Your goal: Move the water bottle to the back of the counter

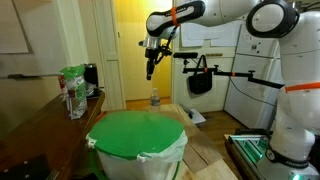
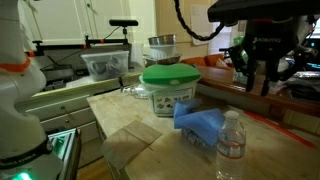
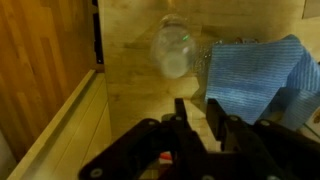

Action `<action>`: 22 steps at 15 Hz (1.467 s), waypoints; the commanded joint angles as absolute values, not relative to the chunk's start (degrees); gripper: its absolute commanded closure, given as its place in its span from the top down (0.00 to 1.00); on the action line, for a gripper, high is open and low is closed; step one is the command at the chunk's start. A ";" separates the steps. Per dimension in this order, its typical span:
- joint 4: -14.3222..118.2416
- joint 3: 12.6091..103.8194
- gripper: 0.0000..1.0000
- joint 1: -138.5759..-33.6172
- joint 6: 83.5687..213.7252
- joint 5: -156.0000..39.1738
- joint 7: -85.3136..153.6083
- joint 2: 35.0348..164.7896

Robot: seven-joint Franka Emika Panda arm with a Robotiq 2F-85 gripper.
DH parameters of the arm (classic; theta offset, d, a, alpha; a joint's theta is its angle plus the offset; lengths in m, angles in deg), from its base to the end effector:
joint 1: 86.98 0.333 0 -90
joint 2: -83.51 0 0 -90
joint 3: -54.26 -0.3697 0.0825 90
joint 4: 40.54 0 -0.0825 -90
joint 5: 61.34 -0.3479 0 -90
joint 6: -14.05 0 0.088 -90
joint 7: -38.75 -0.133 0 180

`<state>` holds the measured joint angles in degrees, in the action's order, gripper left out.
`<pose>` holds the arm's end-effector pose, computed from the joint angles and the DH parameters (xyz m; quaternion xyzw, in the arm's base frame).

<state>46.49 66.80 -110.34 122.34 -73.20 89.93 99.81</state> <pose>0.5399 -0.3431 0.5444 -0.9903 -0.1105 -0.0817 0.0181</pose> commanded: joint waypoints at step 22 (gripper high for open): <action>53.34 70.35 1.00 -105.49 116.44 -67.13 29.14 94.24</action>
